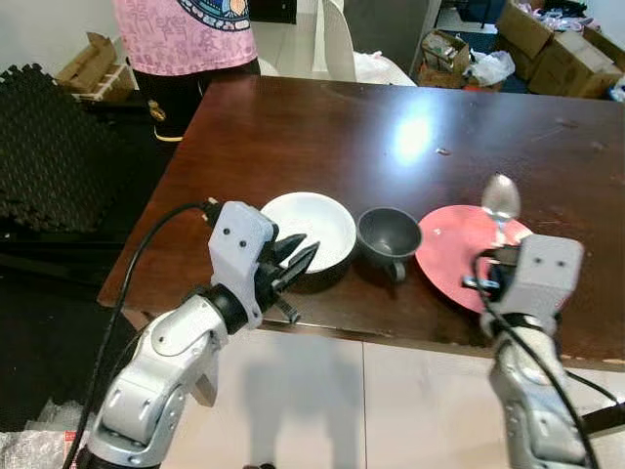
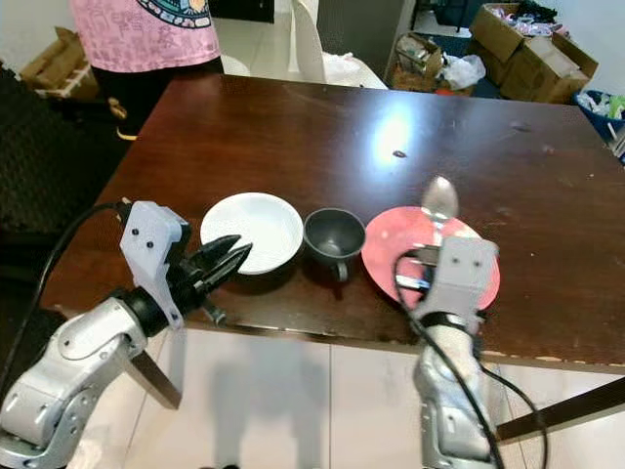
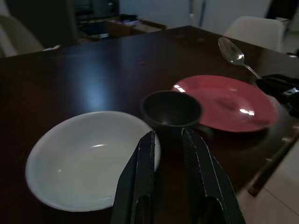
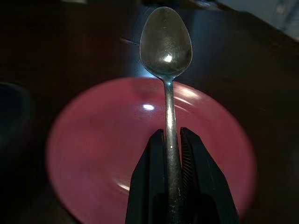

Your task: Setting the table

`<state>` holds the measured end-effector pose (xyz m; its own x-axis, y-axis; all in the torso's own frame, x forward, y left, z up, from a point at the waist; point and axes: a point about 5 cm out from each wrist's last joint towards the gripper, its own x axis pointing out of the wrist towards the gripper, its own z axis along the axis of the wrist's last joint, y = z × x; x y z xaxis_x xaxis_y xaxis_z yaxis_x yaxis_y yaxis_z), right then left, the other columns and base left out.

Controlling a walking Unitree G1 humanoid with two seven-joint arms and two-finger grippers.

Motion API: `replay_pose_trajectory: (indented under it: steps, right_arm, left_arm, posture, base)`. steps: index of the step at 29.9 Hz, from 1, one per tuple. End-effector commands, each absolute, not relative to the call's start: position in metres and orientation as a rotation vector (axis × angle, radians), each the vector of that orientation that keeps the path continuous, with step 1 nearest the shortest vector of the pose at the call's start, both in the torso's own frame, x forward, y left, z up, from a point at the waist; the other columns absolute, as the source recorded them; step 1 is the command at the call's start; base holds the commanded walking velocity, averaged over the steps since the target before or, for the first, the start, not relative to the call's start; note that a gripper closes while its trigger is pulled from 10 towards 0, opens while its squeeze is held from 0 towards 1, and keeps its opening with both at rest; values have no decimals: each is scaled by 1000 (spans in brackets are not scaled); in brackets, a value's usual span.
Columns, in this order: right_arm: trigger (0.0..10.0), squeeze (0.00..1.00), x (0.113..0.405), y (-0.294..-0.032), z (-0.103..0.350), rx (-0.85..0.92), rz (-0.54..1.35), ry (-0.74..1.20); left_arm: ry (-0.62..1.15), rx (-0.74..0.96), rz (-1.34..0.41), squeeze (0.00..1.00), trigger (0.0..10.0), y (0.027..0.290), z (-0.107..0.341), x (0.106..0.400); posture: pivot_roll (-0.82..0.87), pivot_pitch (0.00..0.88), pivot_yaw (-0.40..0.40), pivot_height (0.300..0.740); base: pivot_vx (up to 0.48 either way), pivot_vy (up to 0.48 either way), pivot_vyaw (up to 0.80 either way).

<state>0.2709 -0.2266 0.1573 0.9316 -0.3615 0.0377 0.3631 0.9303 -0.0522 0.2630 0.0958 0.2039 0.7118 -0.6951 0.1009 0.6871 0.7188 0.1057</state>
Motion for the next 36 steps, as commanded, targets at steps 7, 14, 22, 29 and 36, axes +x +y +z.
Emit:
replay_pose_trajectory:
  steps: [7, 14, 22, 29, 36]
  right_arm:
    - [10000, 0, 269, -238, 151, -83, -315, 54]
    - [10000, 0, 285, -239, 146, -63, -180, 179]
    - [10000, 0, 290, -262, 154, -97, -214, 221]
    - [10000, 0, 292, -250, 156, -50, -52, 223]
    - [10000, 0, 293, -242, 148, -82, 20, 255]
  left_arm:
    - [-122, 129, -952, 0, 10000, 83, 215, 259]
    - [-110, 243, -1056, 0, 10000, 74, 224, 269]
    - [-117, 235, -1061, 0, 10000, 75, 228, 267]
    - [-106, 232, -1058, 0, 10000, 76, 226, 266]
    - [-104, 225, -1046, 0, 10000, 77, 226, 267]
  posture:
    - [-72, 85, 60, 740]
    - [-78, 82, 71, 740]
    - [-77, 90, 67, 740]
    - [-76, 92, 70, 740]
    - [-74, 90, 69, 740]
  base:
    - [0, 0, 0]
    - [0, 0, 0]
    - [0, 0, 0]
    - [0, 0, 0]
    - [0, 0, 0]
